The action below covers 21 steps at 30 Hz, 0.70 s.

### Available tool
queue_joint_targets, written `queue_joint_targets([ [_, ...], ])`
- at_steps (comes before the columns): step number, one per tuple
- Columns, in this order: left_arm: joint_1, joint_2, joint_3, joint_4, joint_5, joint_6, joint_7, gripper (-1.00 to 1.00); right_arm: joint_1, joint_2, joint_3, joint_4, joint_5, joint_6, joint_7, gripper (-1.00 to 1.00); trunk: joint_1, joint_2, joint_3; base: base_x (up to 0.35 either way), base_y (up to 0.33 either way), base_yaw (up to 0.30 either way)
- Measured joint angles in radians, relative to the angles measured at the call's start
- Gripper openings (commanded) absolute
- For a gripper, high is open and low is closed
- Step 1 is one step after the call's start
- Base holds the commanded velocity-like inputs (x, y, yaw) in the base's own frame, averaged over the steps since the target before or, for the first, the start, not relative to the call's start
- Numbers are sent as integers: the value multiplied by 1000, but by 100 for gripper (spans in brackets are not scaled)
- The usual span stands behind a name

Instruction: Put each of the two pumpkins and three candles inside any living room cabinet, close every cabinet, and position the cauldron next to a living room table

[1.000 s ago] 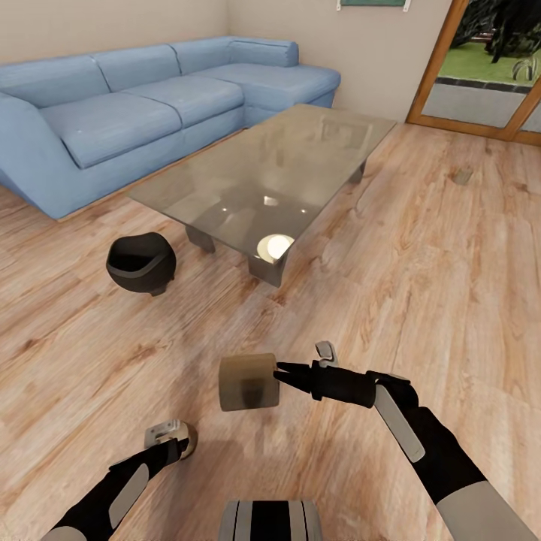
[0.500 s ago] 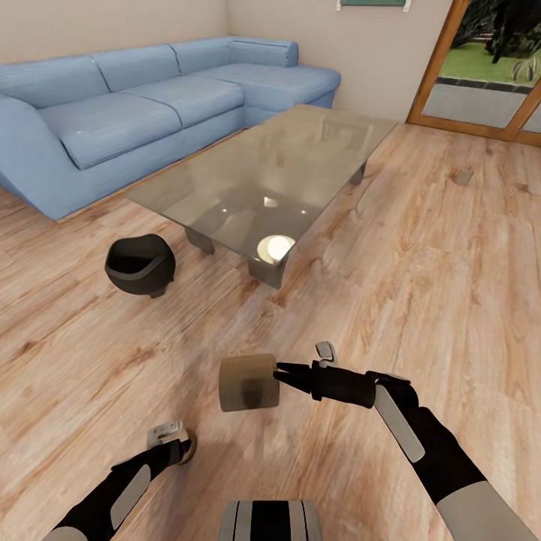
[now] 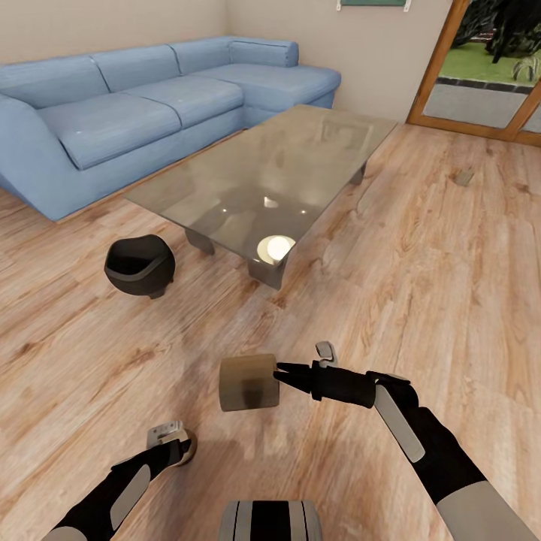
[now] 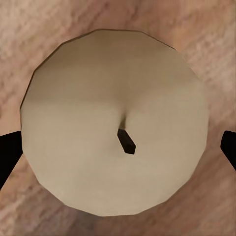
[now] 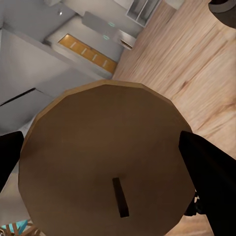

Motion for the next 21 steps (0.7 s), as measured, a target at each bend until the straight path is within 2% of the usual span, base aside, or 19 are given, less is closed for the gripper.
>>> queue_joint_targets([
  [21,0,0,0,0,0,0,0,100,0,0,1,1,4,-1,0,-100,0,0,0,21,5,0],
])
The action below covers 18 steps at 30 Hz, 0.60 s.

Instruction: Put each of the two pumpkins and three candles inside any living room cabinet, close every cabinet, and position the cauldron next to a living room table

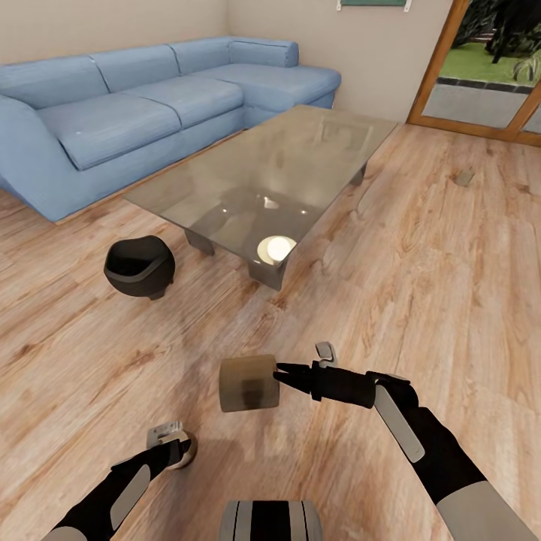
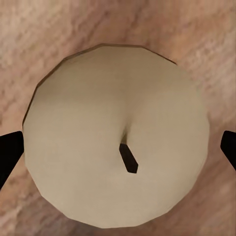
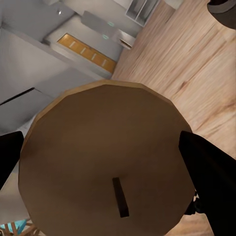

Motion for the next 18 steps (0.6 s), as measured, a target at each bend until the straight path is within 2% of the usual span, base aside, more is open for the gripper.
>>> queue_joint_targets([
  [18,0,0,0,-1,0,0,0,100,0,1,0,1,0,0,-12,-100,0,0,0,10,0,0],
])
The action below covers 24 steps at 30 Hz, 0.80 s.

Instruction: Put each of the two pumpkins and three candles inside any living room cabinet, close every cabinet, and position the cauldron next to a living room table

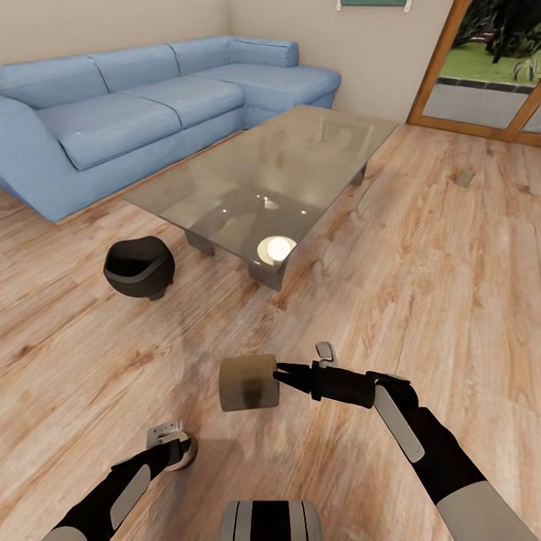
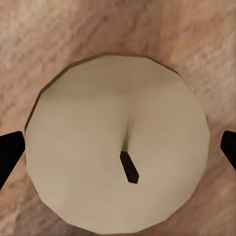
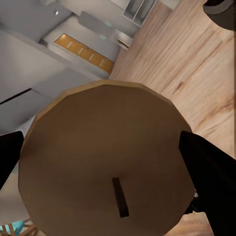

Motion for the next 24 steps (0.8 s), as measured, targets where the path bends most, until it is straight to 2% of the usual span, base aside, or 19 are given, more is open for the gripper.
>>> queue_joint_targets([
  [4,0,0,0,0,0,0,1,100,0,0,1,-1,0,0,-8,-100,1,-1,-11,0,0,0],
  [24,0,2,6,0,3,0,-1,100,0,0,0,4,0,-3,-10,-100,1,-1,-12,0,0,0],
])
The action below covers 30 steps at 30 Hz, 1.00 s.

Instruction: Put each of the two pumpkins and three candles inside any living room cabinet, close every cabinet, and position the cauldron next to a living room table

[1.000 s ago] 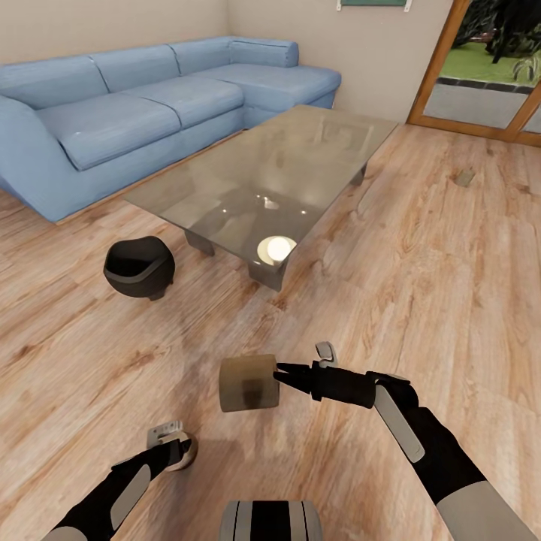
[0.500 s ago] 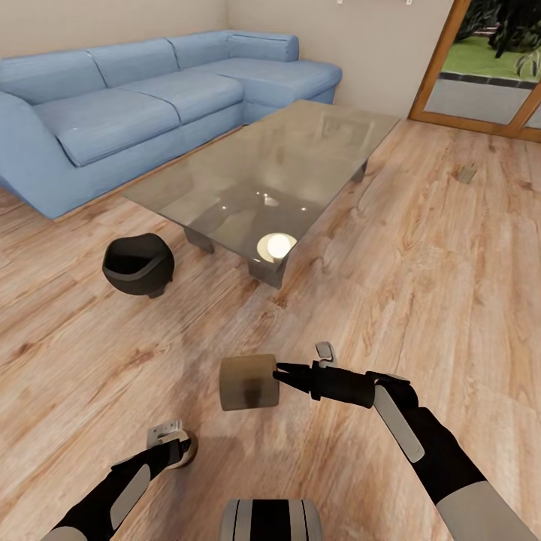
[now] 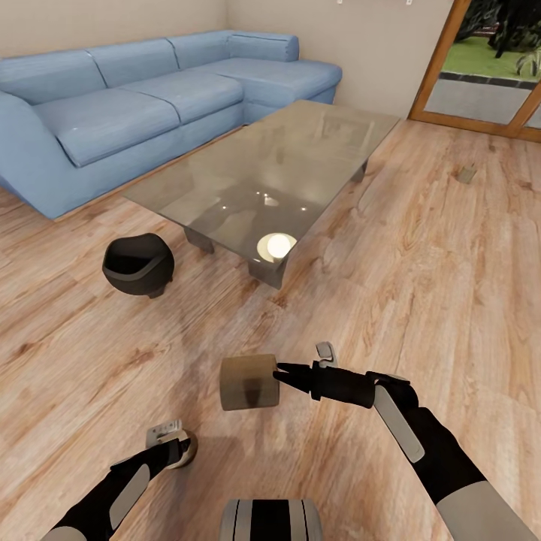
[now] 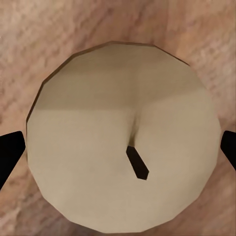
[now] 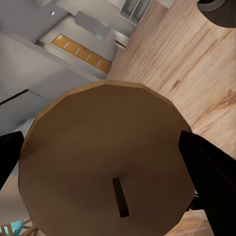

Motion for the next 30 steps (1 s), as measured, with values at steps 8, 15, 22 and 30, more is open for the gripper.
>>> queue_joint_targets([
  [8,0,0,-1,0,1,0,-2,100,0,0,0,0,0,0,0,-100,0,0,0,0,0,0],
  [15,0,-1,-3,-2,1,0,-2,-100,0,0,0,-1,0,0,0,-100,0,0,0,0,0,0],
  [22,0,1,3,-5,4,-2,-3,-100,0,0,-1,1,0,-1,0,-100,0,0,0,0,0,0],
  [30,0,2,6,-6,3,-4,-3,-100,0,0,-1,1,0,-2,0,-100,0,0,0,0,0,0],
])
